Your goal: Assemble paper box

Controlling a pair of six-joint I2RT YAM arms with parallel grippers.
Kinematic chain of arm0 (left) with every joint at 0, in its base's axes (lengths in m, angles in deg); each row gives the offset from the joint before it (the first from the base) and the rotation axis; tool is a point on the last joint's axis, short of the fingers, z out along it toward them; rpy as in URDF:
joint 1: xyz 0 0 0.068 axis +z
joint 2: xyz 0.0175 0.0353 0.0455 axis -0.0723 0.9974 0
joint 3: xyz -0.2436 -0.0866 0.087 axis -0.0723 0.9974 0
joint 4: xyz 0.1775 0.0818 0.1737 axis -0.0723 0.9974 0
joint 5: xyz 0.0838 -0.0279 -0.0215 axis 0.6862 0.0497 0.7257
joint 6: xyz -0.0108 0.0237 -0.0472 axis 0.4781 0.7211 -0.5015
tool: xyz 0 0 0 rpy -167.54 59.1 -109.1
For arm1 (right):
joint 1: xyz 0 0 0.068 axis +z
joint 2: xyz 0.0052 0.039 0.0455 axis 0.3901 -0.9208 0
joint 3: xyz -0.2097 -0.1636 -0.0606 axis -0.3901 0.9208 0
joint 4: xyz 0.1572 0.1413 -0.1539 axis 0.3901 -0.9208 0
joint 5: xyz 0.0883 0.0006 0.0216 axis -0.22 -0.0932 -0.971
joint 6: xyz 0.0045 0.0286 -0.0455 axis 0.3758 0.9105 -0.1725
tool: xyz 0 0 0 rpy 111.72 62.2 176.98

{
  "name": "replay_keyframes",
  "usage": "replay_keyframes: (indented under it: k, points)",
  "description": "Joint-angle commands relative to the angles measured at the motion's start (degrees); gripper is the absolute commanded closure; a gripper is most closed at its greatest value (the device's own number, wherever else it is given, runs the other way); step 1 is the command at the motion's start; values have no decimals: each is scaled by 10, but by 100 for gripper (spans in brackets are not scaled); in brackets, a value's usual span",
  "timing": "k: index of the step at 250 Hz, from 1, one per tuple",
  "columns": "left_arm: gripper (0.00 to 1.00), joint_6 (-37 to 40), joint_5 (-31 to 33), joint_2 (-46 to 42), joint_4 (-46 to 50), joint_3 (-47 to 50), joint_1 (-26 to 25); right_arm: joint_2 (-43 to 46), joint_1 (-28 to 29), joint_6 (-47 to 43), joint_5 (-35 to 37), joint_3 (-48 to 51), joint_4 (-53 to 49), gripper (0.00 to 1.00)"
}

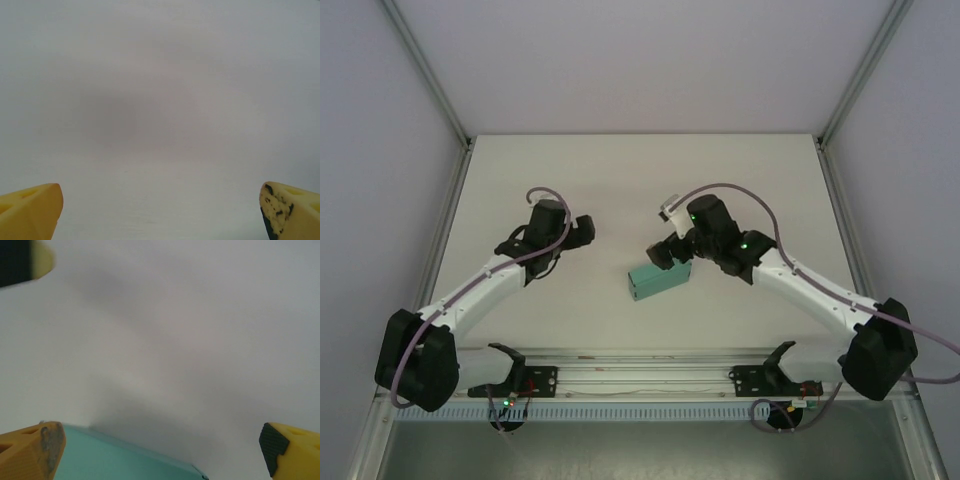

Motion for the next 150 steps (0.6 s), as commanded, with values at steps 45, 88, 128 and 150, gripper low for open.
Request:
replay_keyframes:
  k: [45, 88, 128, 150]
  points:
    - [0, 2, 33, 7, 30, 10, 16, -63, -2, -475, -122, -83, -249, 0]
    - [0, 1, 48, 6, 28, 19, 21, -141, -1, -518, -114, -167, -334, 0]
    - [0, 7, 60, 5, 36, 16, 23, -190, 16, -536, -55, -195, -349, 0]
    - [0, 8, 68, 5, 45, 13, 24, -214, 30, -532, -21, -208, -347, 0]
